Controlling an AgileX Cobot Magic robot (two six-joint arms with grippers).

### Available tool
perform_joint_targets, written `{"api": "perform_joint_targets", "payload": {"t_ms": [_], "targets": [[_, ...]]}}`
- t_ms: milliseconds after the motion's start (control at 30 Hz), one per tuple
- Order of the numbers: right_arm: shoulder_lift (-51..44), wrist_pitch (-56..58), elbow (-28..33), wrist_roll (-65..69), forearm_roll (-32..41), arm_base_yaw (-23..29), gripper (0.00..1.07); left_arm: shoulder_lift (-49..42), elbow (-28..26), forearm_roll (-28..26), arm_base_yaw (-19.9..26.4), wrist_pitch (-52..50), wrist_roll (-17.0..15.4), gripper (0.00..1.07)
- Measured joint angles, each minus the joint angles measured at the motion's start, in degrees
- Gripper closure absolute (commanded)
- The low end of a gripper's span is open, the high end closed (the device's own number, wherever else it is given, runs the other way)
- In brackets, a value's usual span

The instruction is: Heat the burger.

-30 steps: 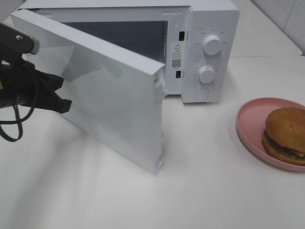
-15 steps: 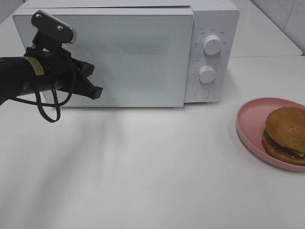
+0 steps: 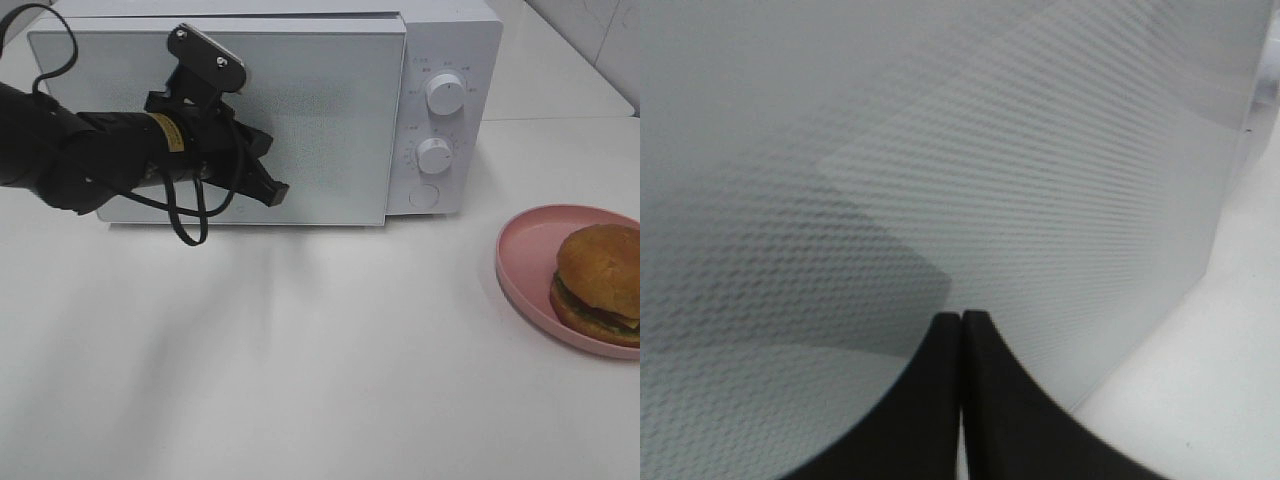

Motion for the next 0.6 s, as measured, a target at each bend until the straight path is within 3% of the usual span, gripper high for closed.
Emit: {"api": "perform_joint_targets", "payload": {"t_ms": [367, 600], "targets": [[0.00, 0.00, 0.00, 0.00, 0.00, 0.00, 0.36, 6.02, -11.34, -0.29, -4.87, 3.50, -0.46, 1.06], [0.00, -0.06, 0.00, 0.00, 0.00, 0.00, 0.36, 7.45, -17.36, -2.52, -6.99, 12.95, -1.32, 1.06]]}}
